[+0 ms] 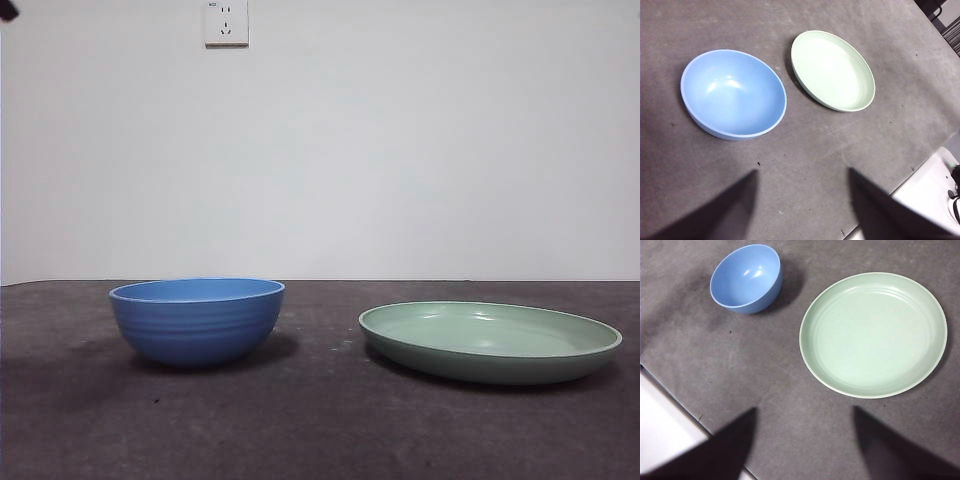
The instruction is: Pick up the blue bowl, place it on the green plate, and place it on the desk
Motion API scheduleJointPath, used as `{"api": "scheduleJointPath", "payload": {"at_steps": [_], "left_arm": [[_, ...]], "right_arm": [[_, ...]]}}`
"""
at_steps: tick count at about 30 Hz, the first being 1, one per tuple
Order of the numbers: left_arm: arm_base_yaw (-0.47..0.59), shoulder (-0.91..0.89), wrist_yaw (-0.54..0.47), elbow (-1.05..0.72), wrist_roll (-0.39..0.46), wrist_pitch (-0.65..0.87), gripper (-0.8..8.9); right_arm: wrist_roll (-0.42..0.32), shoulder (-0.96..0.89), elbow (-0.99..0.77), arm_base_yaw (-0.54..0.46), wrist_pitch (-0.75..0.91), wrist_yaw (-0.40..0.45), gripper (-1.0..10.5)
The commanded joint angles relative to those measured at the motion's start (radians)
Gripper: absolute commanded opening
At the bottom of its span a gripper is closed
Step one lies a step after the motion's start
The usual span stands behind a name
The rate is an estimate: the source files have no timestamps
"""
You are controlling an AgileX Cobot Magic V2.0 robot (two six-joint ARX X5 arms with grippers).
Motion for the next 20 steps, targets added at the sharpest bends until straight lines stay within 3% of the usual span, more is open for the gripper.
{"api": "scheduleJointPath", "payload": {"at_steps": [1,9,20], "left_arm": [[-0.003,0.006,0.005,0.023,0.015,0.01,4.11],[-0.003,0.015,-0.008,0.026,-0.008,0.019,4.09],[-0.057,0.193,-0.127,0.177,-0.033,0.018,4.06]], "right_arm": [[0.007,0.007,0.014,0.003,0.008,-0.002,4.0],[0.008,0.007,0.014,0.003,0.008,-0.002,4.0],[0.008,0.007,0.014,0.003,0.009,-0.002,4.0]]}}
